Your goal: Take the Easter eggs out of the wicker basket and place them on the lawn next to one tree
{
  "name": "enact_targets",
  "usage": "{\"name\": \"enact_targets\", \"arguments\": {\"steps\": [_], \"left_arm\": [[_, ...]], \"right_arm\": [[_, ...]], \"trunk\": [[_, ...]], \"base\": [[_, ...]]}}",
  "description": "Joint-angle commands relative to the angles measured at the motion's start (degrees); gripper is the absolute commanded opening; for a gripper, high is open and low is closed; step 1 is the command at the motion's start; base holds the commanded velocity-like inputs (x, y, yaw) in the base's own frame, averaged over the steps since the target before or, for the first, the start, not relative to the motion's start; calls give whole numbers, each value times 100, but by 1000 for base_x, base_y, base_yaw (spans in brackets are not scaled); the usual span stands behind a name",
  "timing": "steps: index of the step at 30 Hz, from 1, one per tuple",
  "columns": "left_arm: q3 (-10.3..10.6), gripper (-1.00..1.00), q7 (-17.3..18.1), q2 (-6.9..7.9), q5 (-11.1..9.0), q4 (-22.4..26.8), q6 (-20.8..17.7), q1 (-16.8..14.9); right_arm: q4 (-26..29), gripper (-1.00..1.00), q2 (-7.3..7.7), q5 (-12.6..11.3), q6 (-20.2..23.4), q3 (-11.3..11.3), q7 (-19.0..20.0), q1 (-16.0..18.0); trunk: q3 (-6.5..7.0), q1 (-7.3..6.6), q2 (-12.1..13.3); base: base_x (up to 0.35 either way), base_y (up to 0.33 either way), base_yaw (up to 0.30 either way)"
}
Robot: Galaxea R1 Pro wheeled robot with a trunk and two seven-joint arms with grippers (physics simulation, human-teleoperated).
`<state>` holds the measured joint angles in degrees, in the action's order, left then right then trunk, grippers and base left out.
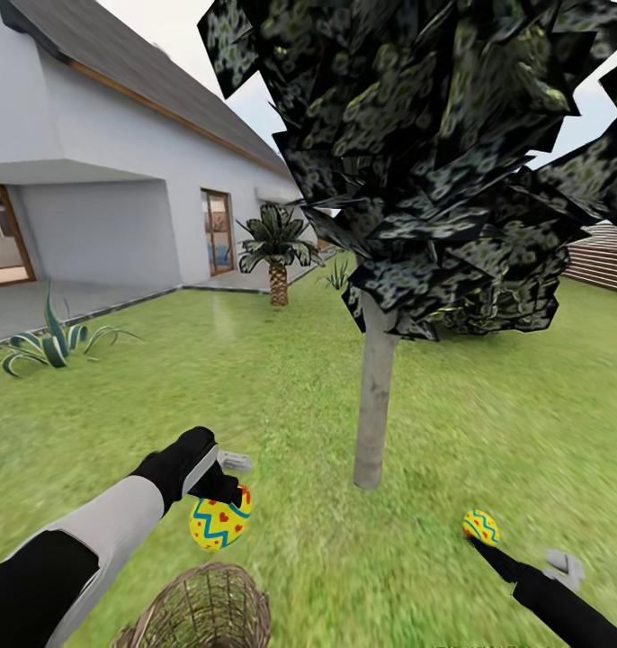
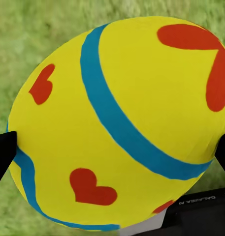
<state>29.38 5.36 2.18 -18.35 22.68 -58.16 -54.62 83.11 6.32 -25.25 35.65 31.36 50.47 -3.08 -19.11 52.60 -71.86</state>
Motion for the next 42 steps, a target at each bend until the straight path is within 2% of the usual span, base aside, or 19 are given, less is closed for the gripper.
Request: {"name": "enact_targets", "arguments": {"steps": [1, 23, 31, 42], "left_arm": [[43, -100, 35, 6, -2, 9, -13, -4], [67, -100, 27, -5, -2, 9, -4, -4], [44, -100, -346, -22, -10, 15, 26, -4], [49, -100, -394, -33, -10, 100, 41, -4]], "right_arm": [[3, 100, 1, -33, 39, 3, -2, 1], [3, 100, 1, -40, 39, 1, -2, 1], [3, 100, 9, -41, 39, 8, -2, 1], [3, 100, 11, -56, 39, 10, -2, 1]], "trunk": [[20, -22, 38], [559, -505, 920], [755, -681, 1241], [1025, -923, 1682]], "base": [[0, 0, -215], [0, 0, -215], [0, 0, -215], [0, 0, -215]]}}
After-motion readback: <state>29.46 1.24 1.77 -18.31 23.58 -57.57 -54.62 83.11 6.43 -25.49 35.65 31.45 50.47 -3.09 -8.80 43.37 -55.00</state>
